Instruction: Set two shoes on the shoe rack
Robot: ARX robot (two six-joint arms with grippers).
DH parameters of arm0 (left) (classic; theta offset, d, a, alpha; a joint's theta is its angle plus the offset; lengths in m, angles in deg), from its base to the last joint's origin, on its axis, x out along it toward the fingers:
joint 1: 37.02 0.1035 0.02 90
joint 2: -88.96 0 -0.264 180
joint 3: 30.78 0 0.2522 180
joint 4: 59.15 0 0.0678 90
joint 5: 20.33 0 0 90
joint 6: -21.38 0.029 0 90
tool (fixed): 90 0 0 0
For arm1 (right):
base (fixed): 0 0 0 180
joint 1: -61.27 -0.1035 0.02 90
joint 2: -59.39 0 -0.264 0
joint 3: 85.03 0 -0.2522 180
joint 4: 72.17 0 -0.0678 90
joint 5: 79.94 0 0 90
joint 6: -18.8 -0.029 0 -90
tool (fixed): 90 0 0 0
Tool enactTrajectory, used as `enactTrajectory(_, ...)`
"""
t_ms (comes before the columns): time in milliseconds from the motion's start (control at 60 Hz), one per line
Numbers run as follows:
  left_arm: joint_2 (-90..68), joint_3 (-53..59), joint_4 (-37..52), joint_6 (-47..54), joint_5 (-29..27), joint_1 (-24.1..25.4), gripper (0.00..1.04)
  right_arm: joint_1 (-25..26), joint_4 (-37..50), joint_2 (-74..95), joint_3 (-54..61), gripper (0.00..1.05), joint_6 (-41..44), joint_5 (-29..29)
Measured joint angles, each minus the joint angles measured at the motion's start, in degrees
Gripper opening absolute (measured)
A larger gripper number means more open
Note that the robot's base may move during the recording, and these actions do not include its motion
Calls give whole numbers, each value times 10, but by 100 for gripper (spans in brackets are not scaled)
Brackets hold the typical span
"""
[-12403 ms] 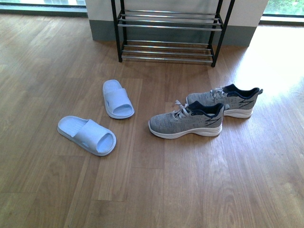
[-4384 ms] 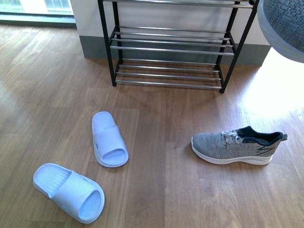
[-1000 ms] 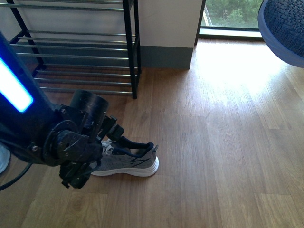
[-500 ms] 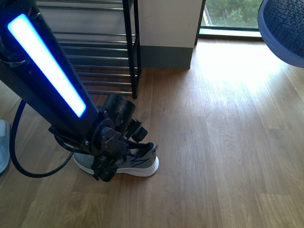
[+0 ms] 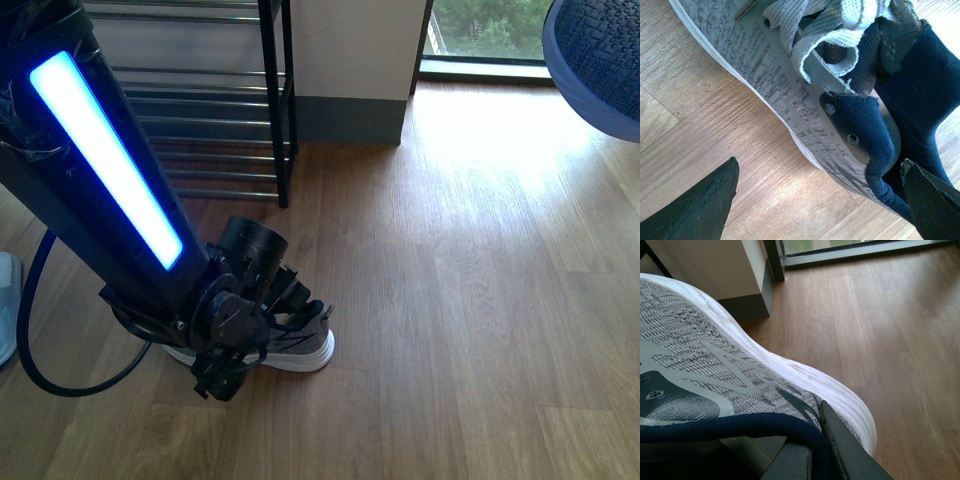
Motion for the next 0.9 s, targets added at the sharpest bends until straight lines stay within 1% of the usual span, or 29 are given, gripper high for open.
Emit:
enactTrajectory(217,-2,-9,-16,1,5,0,95,0,0,0,0,1,0,0)
enactTrajectory(450,-38,-86,-55,18,31,1,95,0,0,0,0,2,0,0)
enactTrajectory(550,-51,-102,-70,19,36,-2,95,0,0,0,0,1,0,0)
enactTrajectory(617,-62,-116,-88,19,36,-7,95,0,0,0,0,1,0,0)
enactTrajectory(850,-89,-144,-104,17,34,-7,95,0,0,0,0,1,0,0)
enactTrajectory(900,-93,-152,-110,17,33,-7,90,0,0,0,0,1,0,0)
